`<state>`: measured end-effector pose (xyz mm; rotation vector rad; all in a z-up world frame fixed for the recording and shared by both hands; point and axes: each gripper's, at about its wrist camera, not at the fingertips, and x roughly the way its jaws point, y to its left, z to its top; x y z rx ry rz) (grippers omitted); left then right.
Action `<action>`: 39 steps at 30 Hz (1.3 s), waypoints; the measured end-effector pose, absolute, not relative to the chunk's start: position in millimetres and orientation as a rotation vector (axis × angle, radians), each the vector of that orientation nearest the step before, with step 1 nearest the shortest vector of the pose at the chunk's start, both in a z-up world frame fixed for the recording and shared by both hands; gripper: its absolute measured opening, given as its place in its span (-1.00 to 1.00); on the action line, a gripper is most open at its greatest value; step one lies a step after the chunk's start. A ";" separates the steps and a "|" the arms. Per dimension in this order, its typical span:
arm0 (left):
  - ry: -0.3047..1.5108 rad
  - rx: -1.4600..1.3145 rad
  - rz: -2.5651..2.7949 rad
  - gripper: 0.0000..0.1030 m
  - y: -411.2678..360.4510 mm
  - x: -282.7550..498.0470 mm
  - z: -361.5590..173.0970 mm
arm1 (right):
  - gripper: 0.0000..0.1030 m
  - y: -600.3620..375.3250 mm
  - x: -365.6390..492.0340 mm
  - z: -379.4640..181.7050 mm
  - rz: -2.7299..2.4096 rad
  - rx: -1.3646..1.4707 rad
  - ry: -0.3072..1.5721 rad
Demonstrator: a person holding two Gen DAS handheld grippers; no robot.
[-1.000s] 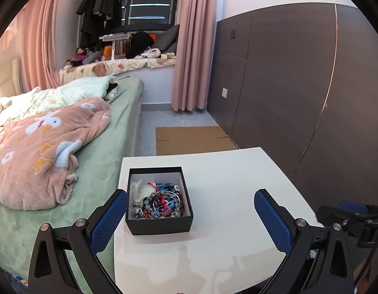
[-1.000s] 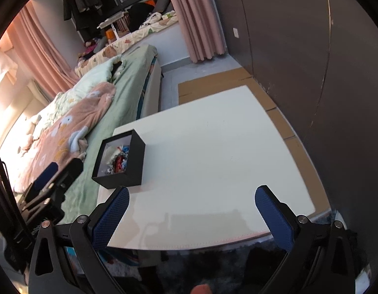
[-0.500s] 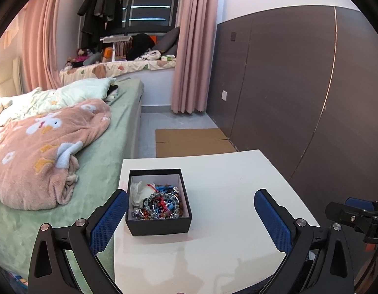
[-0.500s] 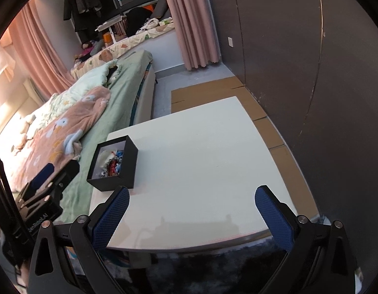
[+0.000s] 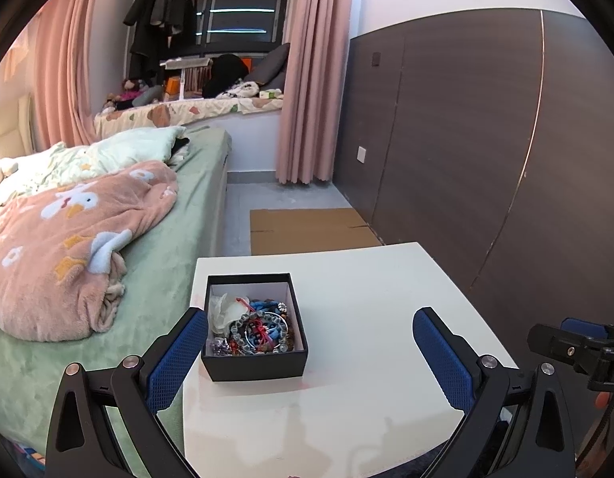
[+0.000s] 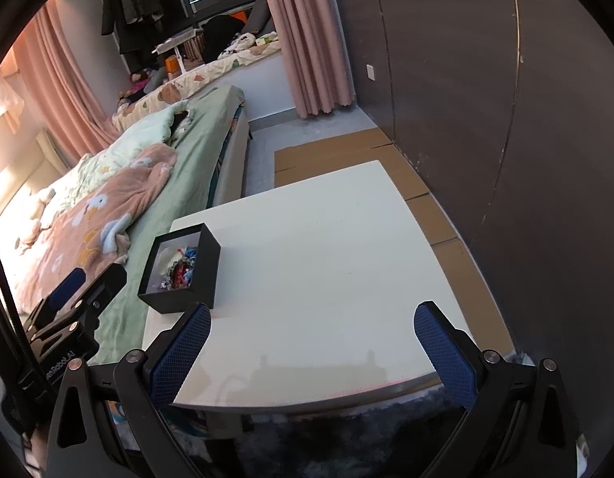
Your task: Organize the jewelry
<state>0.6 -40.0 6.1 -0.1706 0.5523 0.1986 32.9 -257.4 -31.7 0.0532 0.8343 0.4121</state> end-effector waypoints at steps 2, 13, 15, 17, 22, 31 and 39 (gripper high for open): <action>0.550 -0.165 0.199 0.99 -40.1 0.4 6.3 | 1.00 -259.0 33.4 -31.0 0.408 0.059 0.834; 0.552 -0.168 0.200 0.99 -38.2 0.2 5.1 | 1.00 -261.3 38.4 -32.9 0.391 0.051 0.841; 0.555 -0.168 0.196 0.99 -38.2 0.4 4.9 | 1.00 -261.1 38.3 -32.6 0.391 0.048 0.845; 0.555 -0.166 0.196 0.99 -38.5 1.3 4.8 | 1.00 -259.4 38.0 -31.9 0.389 0.043 0.845; 0.563 -0.164 0.196 0.99 -38.1 2.7 3.7 | 1.00 -256.2 37.4 -30.4 0.390 0.036 0.845; 0.555 -0.147 0.176 0.99 -41.3 3.1 1.2 | 1.00 -255.6 37.2 -32.4 0.381 0.044 0.852; 0.571 -0.120 0.163 0.99 -46.6 7.1 -2.4 | 1.00 -257.4 43.0 -37.9 0.371 0.049 0.867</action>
